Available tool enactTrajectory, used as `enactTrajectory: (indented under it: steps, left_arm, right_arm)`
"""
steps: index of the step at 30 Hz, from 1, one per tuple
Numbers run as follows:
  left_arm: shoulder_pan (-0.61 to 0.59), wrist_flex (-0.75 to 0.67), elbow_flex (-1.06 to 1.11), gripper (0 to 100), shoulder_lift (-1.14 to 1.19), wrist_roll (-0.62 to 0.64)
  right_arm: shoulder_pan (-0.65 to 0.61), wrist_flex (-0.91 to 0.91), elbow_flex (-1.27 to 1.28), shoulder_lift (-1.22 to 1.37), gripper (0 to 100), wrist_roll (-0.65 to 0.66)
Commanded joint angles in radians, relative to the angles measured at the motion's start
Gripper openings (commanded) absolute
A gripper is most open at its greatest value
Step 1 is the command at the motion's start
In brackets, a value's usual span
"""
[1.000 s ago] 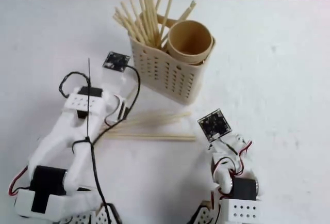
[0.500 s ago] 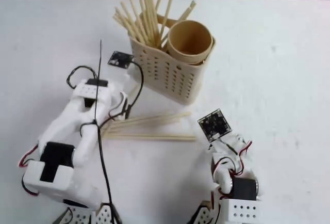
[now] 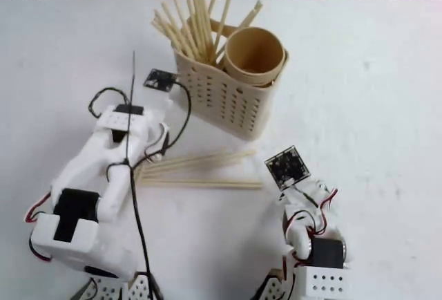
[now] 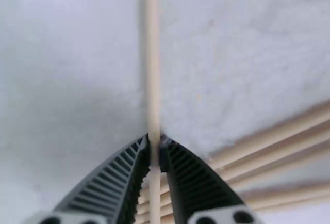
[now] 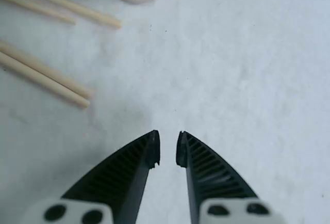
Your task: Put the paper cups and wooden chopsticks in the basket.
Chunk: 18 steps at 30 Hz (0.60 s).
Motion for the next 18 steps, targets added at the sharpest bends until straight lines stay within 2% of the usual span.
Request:
enactTrajectory:
  steps: [1,6,11,14,18]
  left_arm:
    - [-0.058,0.068,-0.06,3,-0.134,0.002]
    - [-0.07,0.1,-0.061,3,-0.493,0.008]
    - [0.042,0.092,-0.153,2,-0.835,0.008]
    - [0.128,0.021,-0.264,2,-0.891,0.008]
    - [0.199,-0.164,-0.4,2,-0.826,0.008]
  right_arm:
    - [-0.005,-0.008,0.009,-0.005,7.0,0.006]
    - [-0.005,-0.008,0.009,-0.005,7.0,0.006]
    - [-0.005,-0.008,0.009,-0.005,7.0,0.006]
    - [-0.005,-0.008,0.009,-0.005,7.0,0.006]
    - [-0.005,-0.008,0.009,-0.005,7.0,0.006]
